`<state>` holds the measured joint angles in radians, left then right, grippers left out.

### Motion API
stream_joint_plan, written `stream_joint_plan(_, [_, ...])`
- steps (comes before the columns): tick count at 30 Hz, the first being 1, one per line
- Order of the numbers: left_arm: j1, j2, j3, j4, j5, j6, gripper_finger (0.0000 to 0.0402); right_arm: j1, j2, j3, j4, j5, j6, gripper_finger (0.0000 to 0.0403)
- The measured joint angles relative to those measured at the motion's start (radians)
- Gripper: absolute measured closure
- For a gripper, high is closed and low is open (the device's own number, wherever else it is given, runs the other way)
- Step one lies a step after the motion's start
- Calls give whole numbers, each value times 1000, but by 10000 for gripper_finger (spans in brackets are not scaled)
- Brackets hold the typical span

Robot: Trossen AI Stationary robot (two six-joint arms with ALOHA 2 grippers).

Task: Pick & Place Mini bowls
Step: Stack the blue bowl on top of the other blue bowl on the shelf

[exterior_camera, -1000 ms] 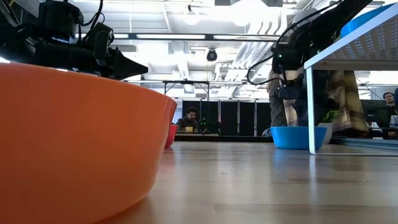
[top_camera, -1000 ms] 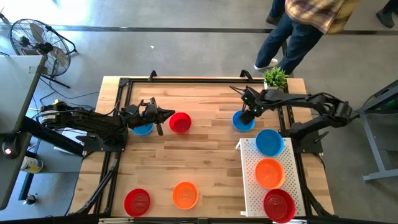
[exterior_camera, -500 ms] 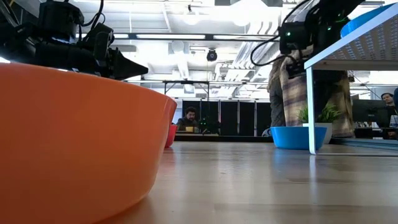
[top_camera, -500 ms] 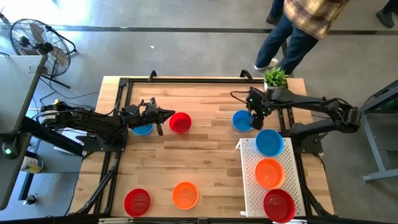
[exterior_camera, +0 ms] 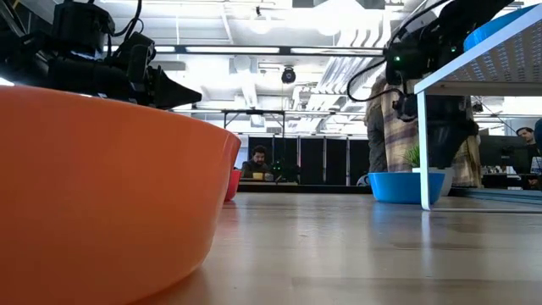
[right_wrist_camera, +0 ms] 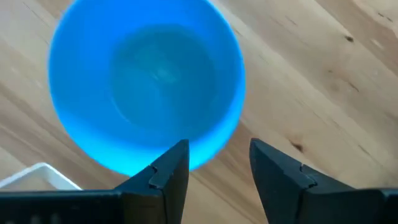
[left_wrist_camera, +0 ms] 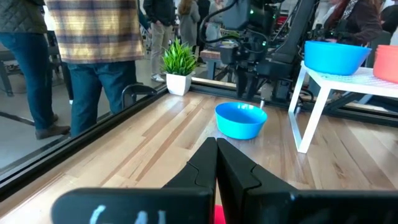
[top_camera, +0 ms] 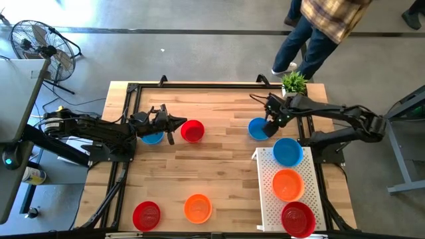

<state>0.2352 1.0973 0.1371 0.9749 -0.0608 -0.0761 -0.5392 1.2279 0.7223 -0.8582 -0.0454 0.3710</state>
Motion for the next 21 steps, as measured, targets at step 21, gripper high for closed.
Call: stream_joint_plan(21, [0,0,0,0,0,0,402,-69,102,31,121,12,-33,389])
